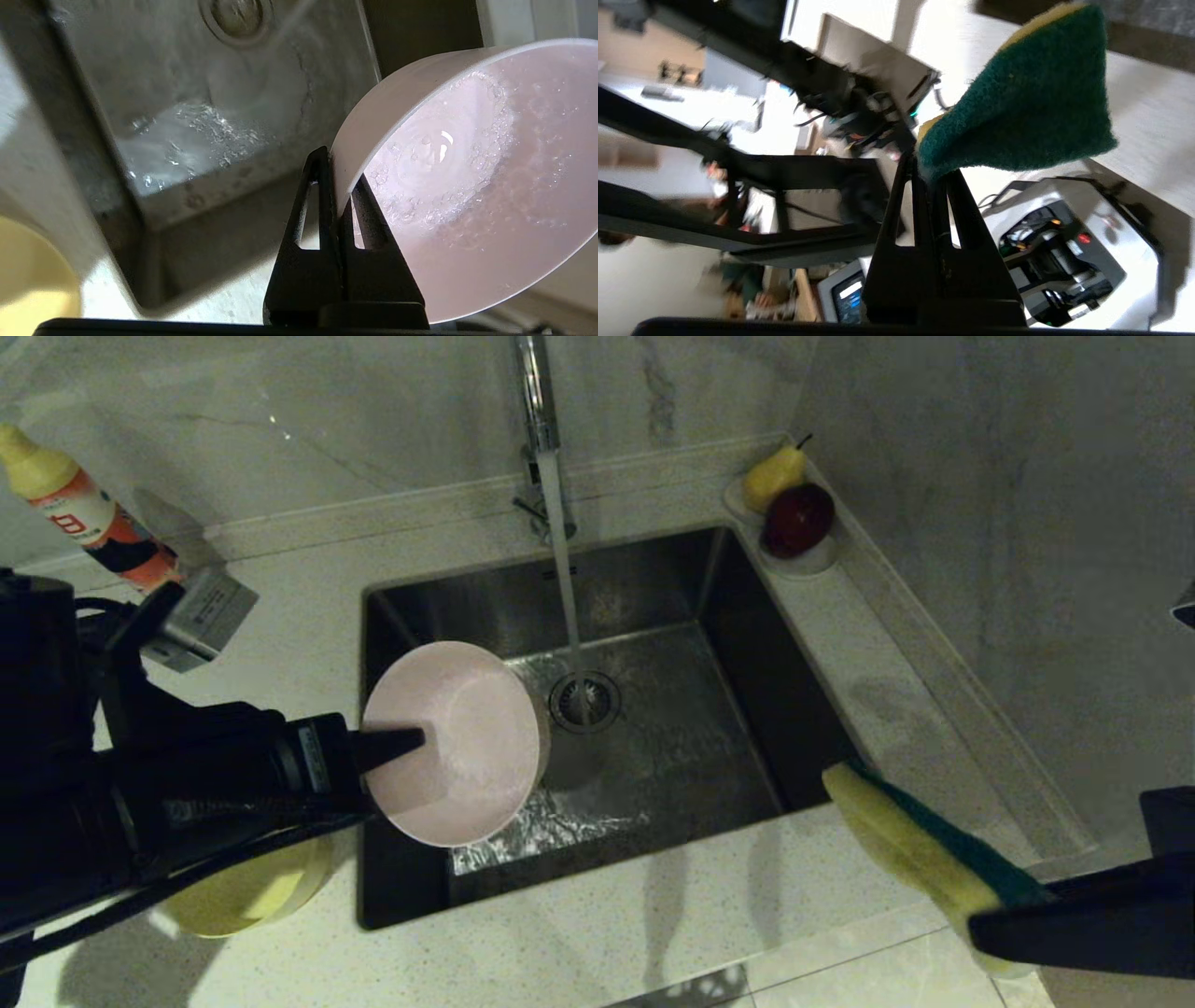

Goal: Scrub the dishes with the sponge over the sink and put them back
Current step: Wipe the bowl

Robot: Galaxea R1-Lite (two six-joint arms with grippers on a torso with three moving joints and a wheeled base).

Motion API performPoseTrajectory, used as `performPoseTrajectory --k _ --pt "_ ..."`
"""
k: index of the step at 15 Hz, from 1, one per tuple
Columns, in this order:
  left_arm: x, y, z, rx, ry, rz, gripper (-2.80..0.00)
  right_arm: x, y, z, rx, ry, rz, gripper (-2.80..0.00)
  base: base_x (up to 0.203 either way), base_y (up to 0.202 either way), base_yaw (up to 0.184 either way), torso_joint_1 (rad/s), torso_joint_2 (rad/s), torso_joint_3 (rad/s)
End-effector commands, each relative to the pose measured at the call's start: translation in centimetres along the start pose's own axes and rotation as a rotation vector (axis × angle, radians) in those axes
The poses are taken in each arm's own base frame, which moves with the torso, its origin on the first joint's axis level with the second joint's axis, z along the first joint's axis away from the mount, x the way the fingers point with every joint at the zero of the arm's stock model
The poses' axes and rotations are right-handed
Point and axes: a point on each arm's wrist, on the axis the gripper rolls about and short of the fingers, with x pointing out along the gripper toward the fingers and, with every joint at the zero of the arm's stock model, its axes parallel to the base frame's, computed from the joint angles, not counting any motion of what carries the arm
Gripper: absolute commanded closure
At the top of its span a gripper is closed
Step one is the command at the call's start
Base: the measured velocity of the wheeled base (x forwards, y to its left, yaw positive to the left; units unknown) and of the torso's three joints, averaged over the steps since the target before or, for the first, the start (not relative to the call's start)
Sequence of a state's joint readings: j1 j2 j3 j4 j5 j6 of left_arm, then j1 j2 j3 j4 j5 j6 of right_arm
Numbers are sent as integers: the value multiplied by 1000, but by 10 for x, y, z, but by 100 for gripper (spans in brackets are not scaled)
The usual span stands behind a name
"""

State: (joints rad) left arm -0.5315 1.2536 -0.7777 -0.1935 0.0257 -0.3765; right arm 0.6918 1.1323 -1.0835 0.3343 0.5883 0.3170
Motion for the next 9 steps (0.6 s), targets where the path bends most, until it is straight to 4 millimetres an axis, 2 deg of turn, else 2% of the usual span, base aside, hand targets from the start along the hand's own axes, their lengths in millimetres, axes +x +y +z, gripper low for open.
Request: performPoseTrajectory --k 1,5,9 --pt "4 -4 -6 6 27 -12 0 22 6 11 -4 70 56 0 0 0 0 0 0 0" --pt "26 -6 -3 20 -5 132 0 56 18 25 -36 134 85 0 0 0 0 0 0 0" --pt "37 -23 -7 64 -72 182 0 88 17 43 -40 146 90 0 0 0 0 0 0 0"
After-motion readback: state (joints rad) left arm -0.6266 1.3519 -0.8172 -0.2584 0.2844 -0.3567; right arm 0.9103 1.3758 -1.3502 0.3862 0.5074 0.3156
